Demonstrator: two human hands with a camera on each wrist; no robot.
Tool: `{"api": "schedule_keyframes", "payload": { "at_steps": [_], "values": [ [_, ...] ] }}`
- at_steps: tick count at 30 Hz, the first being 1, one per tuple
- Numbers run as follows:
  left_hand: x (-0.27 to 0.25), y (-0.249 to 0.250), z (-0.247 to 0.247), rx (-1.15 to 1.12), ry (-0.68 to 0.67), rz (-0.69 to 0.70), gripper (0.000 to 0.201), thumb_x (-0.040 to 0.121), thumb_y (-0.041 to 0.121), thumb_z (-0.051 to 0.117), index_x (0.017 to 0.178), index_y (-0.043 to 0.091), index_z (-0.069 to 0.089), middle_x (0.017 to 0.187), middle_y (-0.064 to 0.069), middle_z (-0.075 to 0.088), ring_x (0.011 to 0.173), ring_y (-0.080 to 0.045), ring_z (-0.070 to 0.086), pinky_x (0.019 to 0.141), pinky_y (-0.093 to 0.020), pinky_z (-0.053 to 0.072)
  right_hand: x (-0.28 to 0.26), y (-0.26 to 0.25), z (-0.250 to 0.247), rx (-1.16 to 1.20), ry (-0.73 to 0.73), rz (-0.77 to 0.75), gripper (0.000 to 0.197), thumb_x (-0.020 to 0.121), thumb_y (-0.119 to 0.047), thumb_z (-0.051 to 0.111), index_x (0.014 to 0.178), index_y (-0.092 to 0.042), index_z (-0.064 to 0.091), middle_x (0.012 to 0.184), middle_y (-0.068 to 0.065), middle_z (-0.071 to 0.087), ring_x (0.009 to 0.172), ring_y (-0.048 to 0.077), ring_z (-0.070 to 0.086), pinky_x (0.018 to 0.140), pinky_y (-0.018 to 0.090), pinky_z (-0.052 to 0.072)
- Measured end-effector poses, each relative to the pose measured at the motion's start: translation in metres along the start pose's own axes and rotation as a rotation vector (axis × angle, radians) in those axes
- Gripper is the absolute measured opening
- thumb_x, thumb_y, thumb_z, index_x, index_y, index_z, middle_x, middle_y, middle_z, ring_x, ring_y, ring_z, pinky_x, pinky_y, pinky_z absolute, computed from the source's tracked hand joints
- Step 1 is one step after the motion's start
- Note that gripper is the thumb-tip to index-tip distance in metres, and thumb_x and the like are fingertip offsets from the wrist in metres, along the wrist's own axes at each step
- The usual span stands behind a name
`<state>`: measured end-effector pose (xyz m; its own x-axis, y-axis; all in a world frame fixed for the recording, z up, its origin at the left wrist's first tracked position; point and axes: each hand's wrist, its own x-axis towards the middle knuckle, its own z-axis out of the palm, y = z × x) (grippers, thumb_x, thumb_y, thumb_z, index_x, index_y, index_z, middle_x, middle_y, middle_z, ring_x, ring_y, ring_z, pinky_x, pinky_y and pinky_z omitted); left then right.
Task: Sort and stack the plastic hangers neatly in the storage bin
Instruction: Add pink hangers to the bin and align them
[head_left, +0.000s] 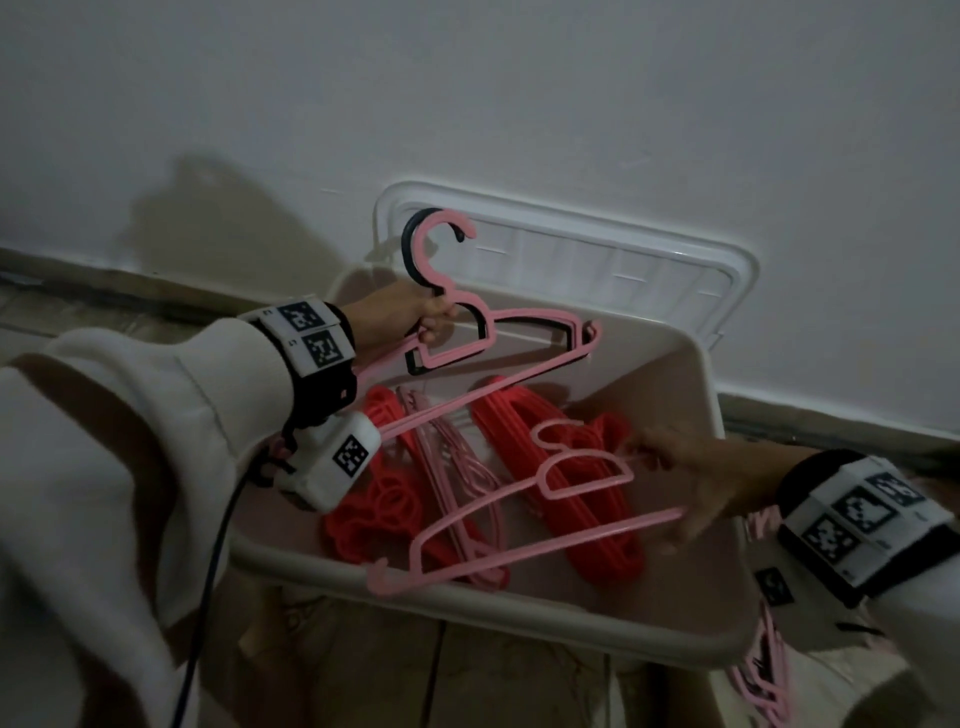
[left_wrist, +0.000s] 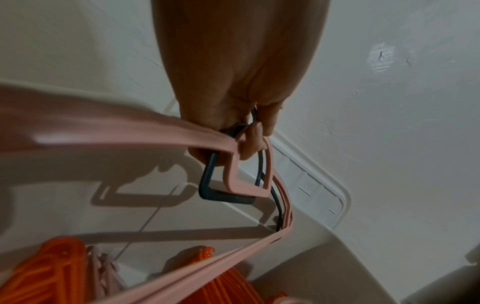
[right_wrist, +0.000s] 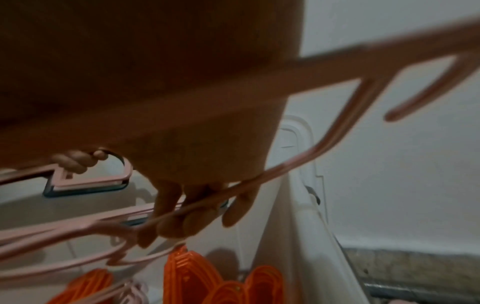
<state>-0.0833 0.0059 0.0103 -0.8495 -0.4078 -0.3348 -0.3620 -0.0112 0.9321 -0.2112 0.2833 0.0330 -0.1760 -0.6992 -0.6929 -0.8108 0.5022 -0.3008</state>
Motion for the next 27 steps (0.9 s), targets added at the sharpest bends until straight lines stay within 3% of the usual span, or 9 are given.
{"api": "schedule_keyframes", "payload": {
  "at_steps": [3,6,8,10,13,18,22,24,27],
  "values": [
    [-0.001,-0.001,0.001,0.066,-0.054,-0.028,0.031,0.1,0.005,0.032,0.073,0.007,0.047,0.06,-0.002,0.026,0.035,0.0,0.034,0.045,-0.012,0.032,0.0,0.002,-0.003,-0.005,0.128,-0.052,0.089,0.047,-0.063,0.075,0.121,-0.032,0.037,0.111,-0.018,0.036,0.106,0.006,0.033,0.095,0.021,0.029],
    [-0.006,-0.001,0.005,0.196,-0.158,-0.095,0.035,0.1,0.008,0.033,0.066,0.012,0.041,0.061,-0.004,0.028,0.038,-0.001,0.037,0.048,-0.011,0.035,0.005,0.007,-0.007,-0.327,0.365,-0.078,0.11,0.039,-0.079,0.042,0.13,-0.019,0.034,0.111,-0.008,0.034,0.103,0.012,0.03,0.086,0.026,0.024],
    [-0.008,-0.003,0.007,0.23,-0.18,-0.117,0.038,0.1,0.009,0.034,0.063,0.013,0.04,0.06,-0.004,0.031,0.039,-0.001,0.038,0.049,-0.009,0.037,0.01,0.003,-0.007,-0.466,0.425,-0.029,0.112,0.042,-0.078,0.037,0.131,-0.009,0.036,0.113,0.001,0.041,0.105,0.02,0.037,0.089,0.035,0.031],
    [-0.012,-0.002,0.009,0.253,-0.18,-0.129,0.039,0.1,0.009,0.035,0.061,0.012,0.038,0.059,-0.004,0.034,0.04,0.0,0.039,0.052,-0.009,0.037,0.02,-0.004,-0.005,-0.505,0.469,0.01,0.106,0.045,-0.074,0.051,0.123,-0.003,0.047,0.106,0.01,0.053,0.095,0.029,0.052,0.079,0.042,0.043],
    [-0.015,-0.001,0.012,0.229,-0.224,-0.107,0.043,0.1,0.013,0.038,0.057,0.013,0.043,0.061,-0.004,0.038,0.051,-0.008,0.039,0.064,-0.02,0.036,0.044,-0.016,-0.001,-0.543,0.579,0.008,0.103,0.033,-0.06,0.078,0.116,-0.002,0.055,0.103,0.015,0.059,0.087,0.032,0.06,0.069,0.042,0.048],
    [-0.019,0.002,0.017,0.011,-0.258,-0.137,0.026,0.098,0.007,0.036,0.076,0.006,0.051,0.074,-0.009,0.046,0.059,-0.012,0.05,0.06,-0.025,0.044,0.082,-0.05,-0.006,-0.497,0.688,-0.019,0.108,0.034,-0.043,0.087,0.126,-0.007,0.043,0.12,0.019,0.055,0.105,0.035,0.057,0.079,0.044,0.047],
    [-0.018,-0.001,0.013,-0.137,-0.256,-0.17,0.026,0.095,0.005,0.033,0.096,0.0,0.058,0.092,-0.014,0.059,0.081,-0.019,0.06,0.081,-0.033,0.05,0.109,-0.063,-0.007,-0.461,0.778,-0.027,0.101,0.032,-0.033,0.088,0.12,-0.004,0.047,0.11,0.023,0.06,0.091,0.037,0.062,0.071,0.043,0.051],
    [-0.018,-0.001,0.01,-0.183,-0.219,-0.208,0.031,0.094,0.006,0.028,0.084,0.003,0.058,0.077,-0.01,0.06,0.066,-0.016,0.061,0.068,-0.027,0.054,0.12,-0.067,-0.007,-0.472,0.78,-0.008,0.102,0.038,-0.031,0.088,0.126,-0.007,0.042,0.107,0.018,0.059,0.09,0.034,0.06,0.074,0.039,0.05],
    [-0.02,0.001,0.005,-0.308,-0.194,-0.19,0.028,0.088,0.009,0.026,0.078,0.002,0.052,0.07,-0.011,0.054,0.06,-0.019,0.055,0.06,-0.026,0.051,0.133,-0.065,-0.005,-0.467,0.802,0.027,0.11,0.023,-0.038,0.087,0.119,-0.013,0.04,0.087,0.008,0.06,0.071,0.027,0.061,0.062,0.029,0.05]
  ]
}}
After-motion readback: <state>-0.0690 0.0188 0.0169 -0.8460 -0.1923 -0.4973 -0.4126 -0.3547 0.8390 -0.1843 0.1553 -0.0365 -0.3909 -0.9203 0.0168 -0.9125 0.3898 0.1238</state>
